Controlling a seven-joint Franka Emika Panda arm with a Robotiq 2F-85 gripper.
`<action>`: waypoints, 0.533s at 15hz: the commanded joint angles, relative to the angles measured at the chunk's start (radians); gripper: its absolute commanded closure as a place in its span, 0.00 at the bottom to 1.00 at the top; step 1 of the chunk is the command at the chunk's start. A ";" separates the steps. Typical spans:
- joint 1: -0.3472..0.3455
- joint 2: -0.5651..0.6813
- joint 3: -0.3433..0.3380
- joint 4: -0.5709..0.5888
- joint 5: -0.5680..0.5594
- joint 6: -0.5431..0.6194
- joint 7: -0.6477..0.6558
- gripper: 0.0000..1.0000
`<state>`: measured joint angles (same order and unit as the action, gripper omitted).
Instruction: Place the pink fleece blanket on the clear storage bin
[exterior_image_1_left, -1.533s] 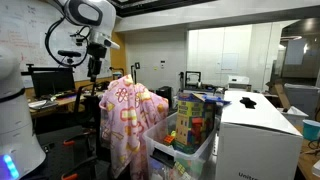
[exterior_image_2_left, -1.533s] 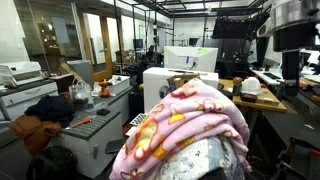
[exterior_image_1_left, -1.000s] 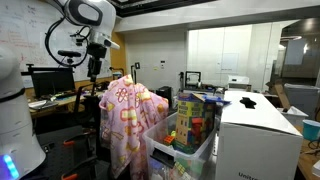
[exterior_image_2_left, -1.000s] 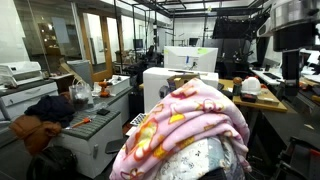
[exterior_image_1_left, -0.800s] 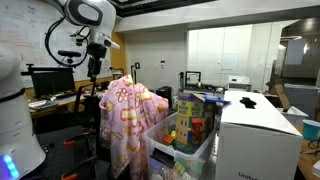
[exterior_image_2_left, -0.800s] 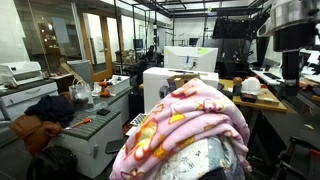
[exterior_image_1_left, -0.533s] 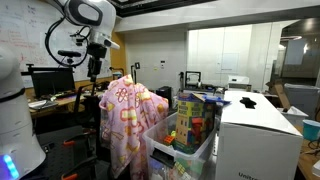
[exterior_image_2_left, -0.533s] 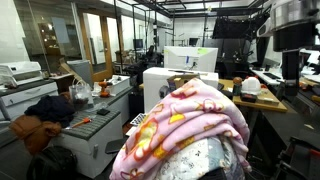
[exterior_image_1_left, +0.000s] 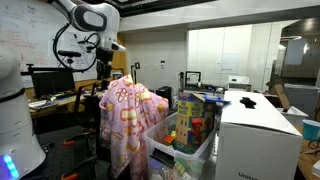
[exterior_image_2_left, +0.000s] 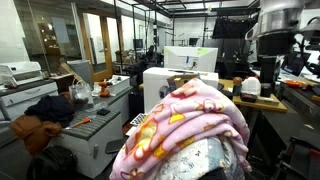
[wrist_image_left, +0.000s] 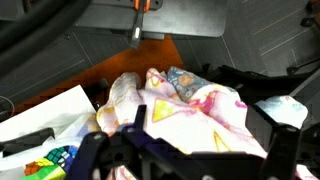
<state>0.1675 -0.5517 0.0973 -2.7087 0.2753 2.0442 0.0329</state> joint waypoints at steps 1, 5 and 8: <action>0.031 0.148 0.006 0.022 0.033 0.199 -0.078 0.00; 0.087 0.316 0.033 0.047 0.025 0.454 -0.140 0.00; 0.114 0.414 0.061 0.067 0.005 0.621 -0.176 0.00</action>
<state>0.2583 -0.2367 0.1354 -2.6864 0.2877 2.5482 -0.0976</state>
